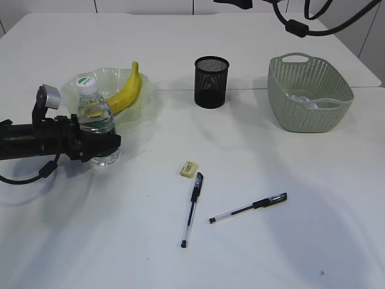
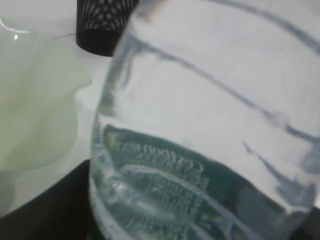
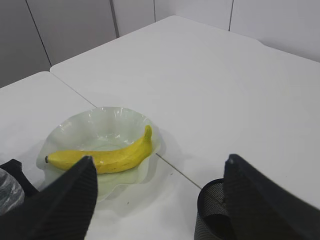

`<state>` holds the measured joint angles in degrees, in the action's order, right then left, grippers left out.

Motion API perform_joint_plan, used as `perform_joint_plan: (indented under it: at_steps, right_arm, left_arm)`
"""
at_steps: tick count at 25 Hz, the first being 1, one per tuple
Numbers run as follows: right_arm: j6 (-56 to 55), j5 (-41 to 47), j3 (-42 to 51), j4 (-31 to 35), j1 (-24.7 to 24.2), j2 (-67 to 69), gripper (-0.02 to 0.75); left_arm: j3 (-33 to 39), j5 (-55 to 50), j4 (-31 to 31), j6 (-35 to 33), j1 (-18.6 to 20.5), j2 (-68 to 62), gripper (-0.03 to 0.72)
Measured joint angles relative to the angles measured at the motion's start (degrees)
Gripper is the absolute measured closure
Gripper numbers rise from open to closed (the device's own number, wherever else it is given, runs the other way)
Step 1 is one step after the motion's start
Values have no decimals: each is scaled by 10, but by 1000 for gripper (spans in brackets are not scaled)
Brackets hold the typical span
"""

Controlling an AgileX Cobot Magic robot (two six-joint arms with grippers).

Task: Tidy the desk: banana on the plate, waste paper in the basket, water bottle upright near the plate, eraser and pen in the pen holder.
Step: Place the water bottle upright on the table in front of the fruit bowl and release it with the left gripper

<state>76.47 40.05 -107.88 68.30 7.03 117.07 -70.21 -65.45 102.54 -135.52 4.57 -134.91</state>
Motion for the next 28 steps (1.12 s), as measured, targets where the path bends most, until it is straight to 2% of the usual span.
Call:
perform_joint_plan:
  at_steps: [18,28]
  right_arm:
    - [0,-21,0,0,0,0,153]
    - [0,-25,0,0,0,0,153]
  left_arm:
    - [-1,-1,-1,18,0,67,98]
    - [-29,-3,-5,41,0,124,98]
